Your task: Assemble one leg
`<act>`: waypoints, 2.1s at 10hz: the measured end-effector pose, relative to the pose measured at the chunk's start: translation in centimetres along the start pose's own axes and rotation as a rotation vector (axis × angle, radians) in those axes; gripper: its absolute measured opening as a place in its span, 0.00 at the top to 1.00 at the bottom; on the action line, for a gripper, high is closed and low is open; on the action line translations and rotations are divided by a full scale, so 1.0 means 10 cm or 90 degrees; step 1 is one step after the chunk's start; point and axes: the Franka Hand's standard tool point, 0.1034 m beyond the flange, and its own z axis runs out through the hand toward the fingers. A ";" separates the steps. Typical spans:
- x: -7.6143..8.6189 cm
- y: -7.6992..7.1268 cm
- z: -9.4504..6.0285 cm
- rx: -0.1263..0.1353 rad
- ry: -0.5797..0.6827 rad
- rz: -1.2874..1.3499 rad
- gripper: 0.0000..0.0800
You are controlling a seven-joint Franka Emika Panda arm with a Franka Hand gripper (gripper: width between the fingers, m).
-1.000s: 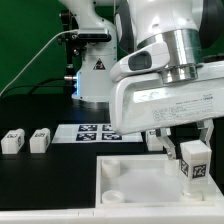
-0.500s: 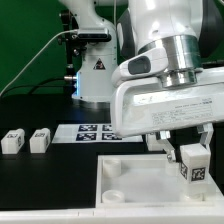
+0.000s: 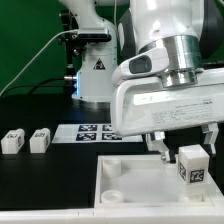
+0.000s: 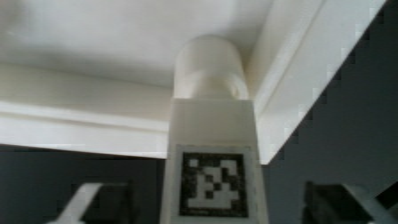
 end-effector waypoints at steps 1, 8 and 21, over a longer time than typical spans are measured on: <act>0.00 0.00 0.00 0.000 0.000 0.000 0.32; 0.00 0.00 0.00 0.000 0.000 0.000 0.19; 0.13 -0.05 -0.13 0.022 -0.129 0.002 0.19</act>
Offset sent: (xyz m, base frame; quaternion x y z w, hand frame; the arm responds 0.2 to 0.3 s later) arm 0.0000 0.0000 0.0000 0.0000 0.0000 0.0000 1.0000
